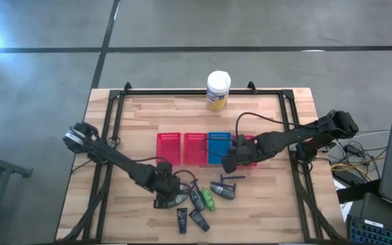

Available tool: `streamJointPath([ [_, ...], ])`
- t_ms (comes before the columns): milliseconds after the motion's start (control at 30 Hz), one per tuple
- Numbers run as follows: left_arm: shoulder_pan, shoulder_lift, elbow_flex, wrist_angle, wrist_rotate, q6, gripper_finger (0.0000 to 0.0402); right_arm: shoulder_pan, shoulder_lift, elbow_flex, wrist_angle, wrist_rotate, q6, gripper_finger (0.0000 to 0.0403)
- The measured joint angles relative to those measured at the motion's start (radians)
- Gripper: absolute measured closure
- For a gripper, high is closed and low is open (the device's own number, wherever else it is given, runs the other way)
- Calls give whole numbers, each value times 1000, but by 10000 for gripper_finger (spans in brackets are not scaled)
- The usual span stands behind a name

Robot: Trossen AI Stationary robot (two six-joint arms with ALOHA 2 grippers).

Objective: Pick & Place Travel size toiletries
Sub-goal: Put the gray deodorant into the left red bin

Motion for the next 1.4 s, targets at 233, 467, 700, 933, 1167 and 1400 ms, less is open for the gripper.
streamJointPath([
  [233,1,14,23,14,14,-17,156,0,0,0,0,0,14,39],
  [467,11,15,33,29,16,-64,156,0,0,0,2,1,21,39],
  [700,20,15,32,57,-15,-103,140,0,0,0,3,9,26,39],
  [933,24,46,32,106,-39,-72,131,0,0,0,5,21,27,39],
  [1167,24,95,37,104,-20,-55,134,0,0,0,5,26,32,39],
  [1400,24,83,35,103,-34,-40,177,0,0,0,4,36,34,39],
])
